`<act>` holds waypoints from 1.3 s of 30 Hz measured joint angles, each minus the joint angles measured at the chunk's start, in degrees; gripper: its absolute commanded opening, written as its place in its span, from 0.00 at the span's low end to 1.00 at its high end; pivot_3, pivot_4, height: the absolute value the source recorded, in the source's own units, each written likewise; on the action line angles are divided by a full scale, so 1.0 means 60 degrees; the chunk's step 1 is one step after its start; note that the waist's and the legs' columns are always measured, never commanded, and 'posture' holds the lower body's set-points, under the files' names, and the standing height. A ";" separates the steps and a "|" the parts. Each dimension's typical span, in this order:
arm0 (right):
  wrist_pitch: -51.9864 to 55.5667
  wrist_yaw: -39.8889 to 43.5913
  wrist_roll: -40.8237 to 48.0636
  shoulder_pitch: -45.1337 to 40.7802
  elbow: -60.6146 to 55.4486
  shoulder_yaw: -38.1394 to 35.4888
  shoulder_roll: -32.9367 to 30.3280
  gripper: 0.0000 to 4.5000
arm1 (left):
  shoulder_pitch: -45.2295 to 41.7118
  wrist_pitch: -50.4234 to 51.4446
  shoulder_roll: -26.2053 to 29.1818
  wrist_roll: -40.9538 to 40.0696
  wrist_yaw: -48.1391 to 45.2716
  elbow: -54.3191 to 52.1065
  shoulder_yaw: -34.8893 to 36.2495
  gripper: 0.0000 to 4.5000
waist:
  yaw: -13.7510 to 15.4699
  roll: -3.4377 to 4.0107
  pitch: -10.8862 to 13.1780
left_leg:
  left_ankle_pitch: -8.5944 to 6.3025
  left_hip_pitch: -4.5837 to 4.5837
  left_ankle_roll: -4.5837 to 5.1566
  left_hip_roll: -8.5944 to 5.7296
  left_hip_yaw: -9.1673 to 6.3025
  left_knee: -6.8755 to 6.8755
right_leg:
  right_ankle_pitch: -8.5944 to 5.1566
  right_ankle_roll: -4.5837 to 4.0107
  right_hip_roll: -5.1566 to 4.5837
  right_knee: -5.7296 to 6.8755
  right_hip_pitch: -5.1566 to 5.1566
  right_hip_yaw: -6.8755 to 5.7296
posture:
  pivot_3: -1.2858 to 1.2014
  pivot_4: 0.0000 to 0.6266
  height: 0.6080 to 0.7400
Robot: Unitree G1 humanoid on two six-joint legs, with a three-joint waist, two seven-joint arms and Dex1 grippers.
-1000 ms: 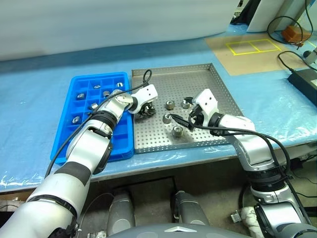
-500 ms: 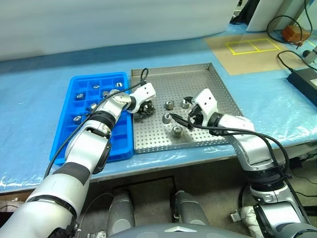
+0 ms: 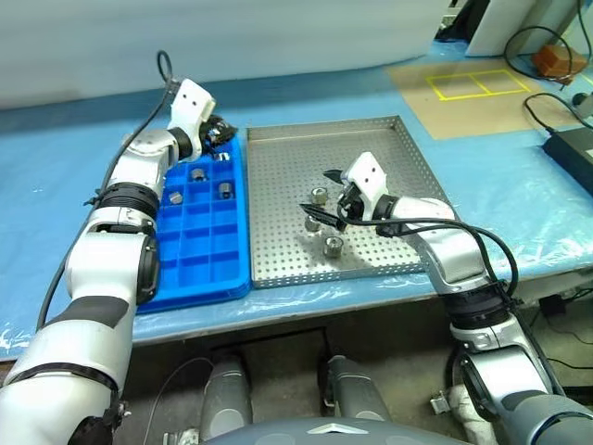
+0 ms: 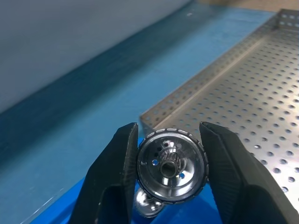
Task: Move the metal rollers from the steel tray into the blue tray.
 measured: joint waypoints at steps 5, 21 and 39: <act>-0.0518 0.0386 -0.0072 -0.0351 0.0690 0.0228 0.0319 1.00 | 0.1957 0.1247 0.0863 -0.0843 -0.0917 -0.2953 0.0364 0.39 | 0.0137 -0.0001 0.0001 | 0.0000 0.0000 -0.0003 0.0003 0.0007 -0.0048 | -0.0003 -0.0007 -0.0001 -0.0003 -0.0015 -0.0009 | 0.50 0.24 1.00; -0.1326 0.2879 0.0083 -0.1604 0.2292 0.1039 0.1586 1.00 | 1.1043 0.6543 0.3690 -0.4593 -0.2648 -1.3808 0.3352 0.39 | 0.0773 -0.0011 0.0019 | 0.0068 0.0014 -0.0100 0.0095 -0.0033 -0.0127 | -0.0068 -0.0105 0.0009 0.0102 -0.0034 -0.0145 | 0.59 0.24 1.00; -0.1731 0.3201 -0.0099 -0.1920 0.3000 0.1185 0.1880 1.00 | 1.2380 0.6754 0.3083 -0.4504 -0.1026 -1.4348 0.3086 0.39 | 0.0927 -0.0020 0.0012 | 0.0084 0.0002 -0.0122 0.0146 -0.0039 -0.0139 | -0.0080 -0.0131 0.0049 0.0085 -0.0038 -0.0173 | 0.59 0.24 1.00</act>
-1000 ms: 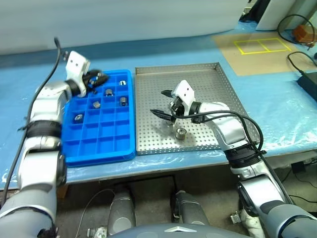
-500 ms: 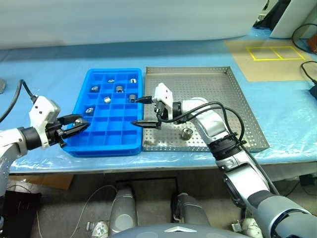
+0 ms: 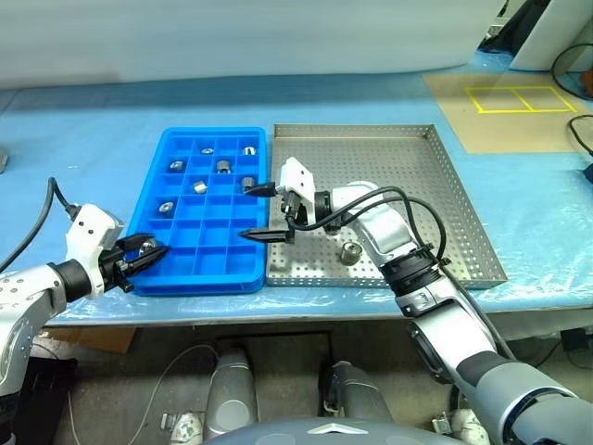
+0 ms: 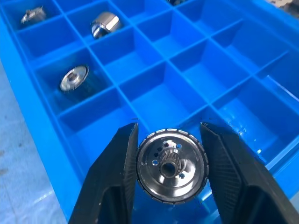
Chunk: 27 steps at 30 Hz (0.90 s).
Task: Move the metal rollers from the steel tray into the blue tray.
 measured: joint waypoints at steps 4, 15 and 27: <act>0.0000 -0.0147 -0.0016 0.0010 0.0000 -0.0002 -0.0039 1.00 | 0.0340 0.0026 0.0029 -0.0001 0.0006 0.0044 0.0003 0.39 | 0.0009 0.0000 0.0000 | 0.0006 0.0002 -0.0009 0.0002 0.0000 0.0000 | -0.0001 -0.0001 0.0000 0.0001 0.0001 0.0000 | 0.58 0.24 1.00; -0.0005 -0.0471 -0.0068 0.0100 0.0000 -0.0013 -0.0201 1.00 | -0.0283 0.0026 0.0032 0.0126 0.0380 0.0378 -0.0514 0.80 | -0.0003 0.0000 -0.0001 | 0.0020 0.0015 -0.0031 0.0004 -0.0004 0.0007 | 0.0000 -0.0002 0.0005 0.0019 0.0007 0.0002 | 0.56 0.24 1.00; 0.1320 -0.0722 0.0136 0.1755 -0.2300 -0.0726 -0.2090 1.00 | -0.4087 0.0234 -0.0865 -0.0298 0.0066 0.0088 -0.3049 0.80 | -0.0037 0.0011 -0.0008 | 0.0050 0.0022 -0.0073 0.0000 -0.0010 0.0055 | 0.0006 0.0005 0.0002 0.0031 0.0052 -0.0010 | 0.48 0.24 1.00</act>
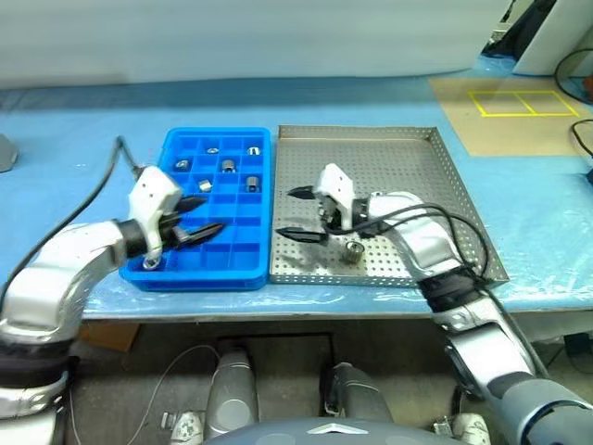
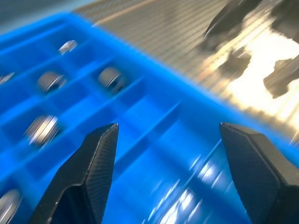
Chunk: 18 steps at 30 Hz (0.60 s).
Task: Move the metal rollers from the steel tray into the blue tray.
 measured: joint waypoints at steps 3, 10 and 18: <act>0.0447 -0.0174 0.0018 0.0587 -0.0706 -0.0162 -0.0508 1.00 | -0.0730 -0.0129 -0.0381 0.0092 -0.0334 0.0577 -0.0778 0.80 | -0.0239 0.0017 -0.0010 | 0.0002 0.0005 -0.0002 0.0000 0.0001 -0.0005 | 0.0003 0.0005 0.0005 0.0001 -0.0001 0.0004 | 0.46 0.24 1.00; 0.1329 -0.0893 0.0023 0.1767 -0.1926 -0.0768 -0.1179 1.00 | -0.1738 -0.1097 -0.1194 0.0898 -0.1203 0.2594 -0.2238 0.80 | -0.0708 0.0026 -0.0015 | 0.0001 0.0009 0.0003 -0.0001 0.0002 -0.0003 | 0.0009 0.0013 0.0019 -0.0005 -0.0001 0.0021 | 0.41 0.24 1.00; 0.1632 -0.1587 0.0075 0.2414 -0.2409 -0.0975 -0.1273 1.00 | -0.2513 -0.1969 -0.1987 0.1656 -0.1404 0.4132 -0.2647 0.80 | -0.0848 0.0038 -0.0021 | -0.0009 0.0021 0.0028 -0.0002 0.0010 0.0028 | 0.0008 0.0006 0.0018 0.0000 0.0018 0.0036 | 0.39 0.24 1.00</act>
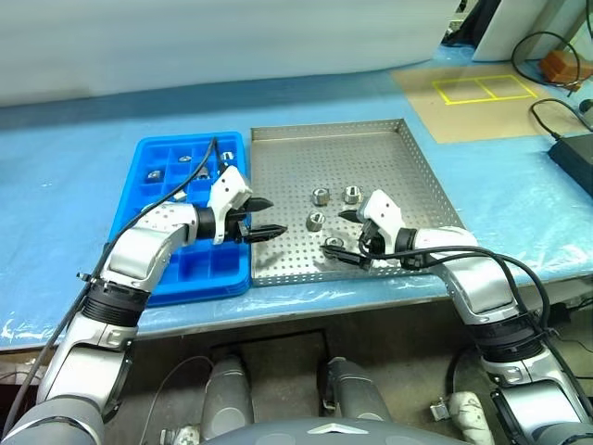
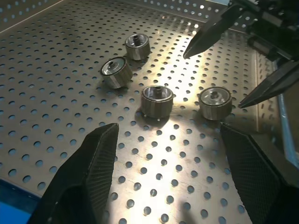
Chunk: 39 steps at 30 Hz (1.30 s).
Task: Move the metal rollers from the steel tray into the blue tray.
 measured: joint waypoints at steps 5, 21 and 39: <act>0.0104 -0.0299 0.0066 0.0057 -0.0318 -0.0328 -0.0123 1.00 | -0.0518 -0.0742 -0.1133 0.0598 -0.0159 0.1437 -0.0659 0.80 | -0.0006 0.0006 -0.0003 | -0.0048 -0.0011 0.0081 -0.0002 0.0020 0.0096 | 0.0013 0.0021 -0.0013 -0.0007 0.0028 0.0021 | 0.38 0.24 1.00; 0.0843 -0.1387 0.0316 0.1603 -0.1858 -0.1165 -0.0375 1.00 | -0.3269 -0.3152 -0.3268 0.2795 0.0500 0.7095 -0.1166 0.80 | -0.0424 0.0014 -0.0007 | -0.0093 0.0007 0.0157 -0.0019 0.0067 0.0126 | 0.0035 0.0058 -0.0020 -0.0024 0.0032 0.0084 | 0.32 0.24 1.00; 0.0888 -0.1805 0.0353 0.1728 -0.2018 -0.1172 -0.0371 1.00 | -0.3408 -0.3554 -0.3543 0.3277 0.0554 0.7989 -0.0778 0.67 | -0.0422 0.0014 -0.0007 | -0.0108 0.0005 0.0181 -0.0024 0.0083 0.0137 | 0.0037 0.0061 -0.0029 -0.0034 0.0033 0.0098 | 0.33 0.24 1.00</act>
